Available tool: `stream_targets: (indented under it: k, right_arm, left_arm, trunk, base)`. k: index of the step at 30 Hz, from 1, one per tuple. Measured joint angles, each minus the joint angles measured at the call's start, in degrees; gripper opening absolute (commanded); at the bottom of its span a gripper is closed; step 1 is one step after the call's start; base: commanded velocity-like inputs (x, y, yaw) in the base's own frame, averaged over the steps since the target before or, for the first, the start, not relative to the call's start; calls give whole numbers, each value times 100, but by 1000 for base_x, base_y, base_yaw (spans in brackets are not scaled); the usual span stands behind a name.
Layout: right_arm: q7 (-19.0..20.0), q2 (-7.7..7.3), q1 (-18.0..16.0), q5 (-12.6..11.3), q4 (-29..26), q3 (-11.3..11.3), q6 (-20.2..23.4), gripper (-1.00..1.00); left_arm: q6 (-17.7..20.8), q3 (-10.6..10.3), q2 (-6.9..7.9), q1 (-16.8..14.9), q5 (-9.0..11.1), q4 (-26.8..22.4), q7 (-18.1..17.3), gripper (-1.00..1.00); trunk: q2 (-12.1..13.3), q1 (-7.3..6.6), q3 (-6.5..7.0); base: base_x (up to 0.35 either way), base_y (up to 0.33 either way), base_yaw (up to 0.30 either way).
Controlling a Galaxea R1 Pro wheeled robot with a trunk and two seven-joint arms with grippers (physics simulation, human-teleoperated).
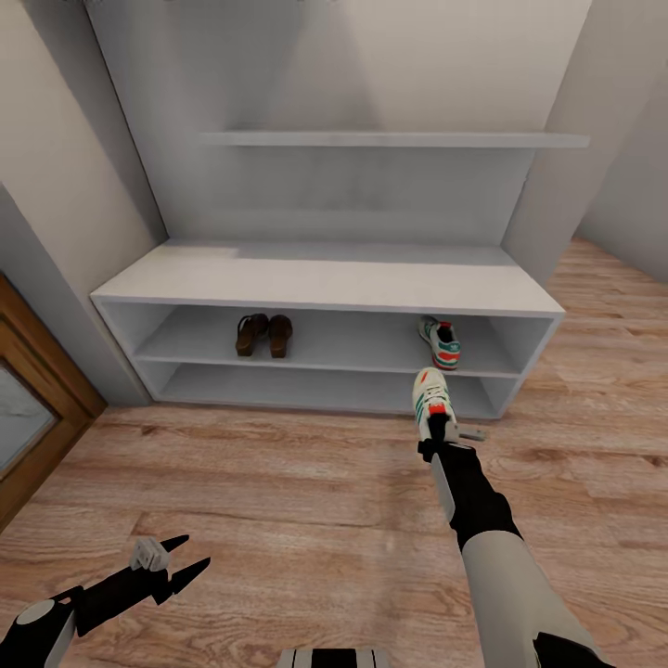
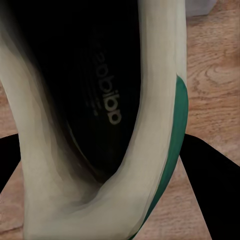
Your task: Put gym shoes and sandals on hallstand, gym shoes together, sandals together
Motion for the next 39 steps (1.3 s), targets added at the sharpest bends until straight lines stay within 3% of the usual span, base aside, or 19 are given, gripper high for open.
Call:
stream_targets:
  k: [13, 39]
  right_arm:
    - [0, 0, 0, -2, 8, 1, 0, -100]
    - [0, 0, 0, -3, 9, 4, 0, -100]
  left_arm:
    - [0, 5, 2, 0, 2, 0, 0, 100]
    - [0, 5, 2, 0, 2, 0, -8, 100]
  trunk:
    - [0, -1, 70]
    - [0, -2, 71]
  base:
    - [13, 0, 0]
    - [162, 0, 0]
